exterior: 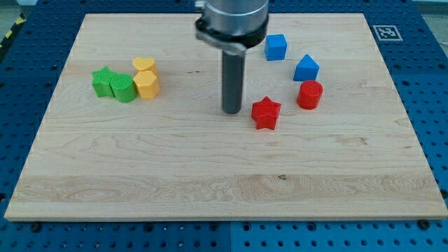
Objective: Slightly move the red star bottom left to the blue triangle
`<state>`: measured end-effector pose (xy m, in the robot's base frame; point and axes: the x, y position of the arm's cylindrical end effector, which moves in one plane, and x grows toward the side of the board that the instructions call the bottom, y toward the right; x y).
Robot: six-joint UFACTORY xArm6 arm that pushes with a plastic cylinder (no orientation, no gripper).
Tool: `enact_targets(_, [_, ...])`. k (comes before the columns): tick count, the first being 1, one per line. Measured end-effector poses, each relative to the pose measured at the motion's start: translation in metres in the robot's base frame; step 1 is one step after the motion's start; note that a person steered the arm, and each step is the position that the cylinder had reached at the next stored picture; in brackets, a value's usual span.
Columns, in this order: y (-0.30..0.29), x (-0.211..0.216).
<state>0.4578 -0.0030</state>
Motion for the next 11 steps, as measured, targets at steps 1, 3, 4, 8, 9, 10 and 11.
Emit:
enact_targets(1, [0.013,0.042])
enact_targets(3, [0.054,0.058])
enact_targets(4, [0.061,0.022])
enact_targets(8, [0.104,-0.017])
enact_targets(9, [0.104,-0.023])
enact_targets(10, [0.097,-0.044])
enact_targets(11, [0.085,-0.066])
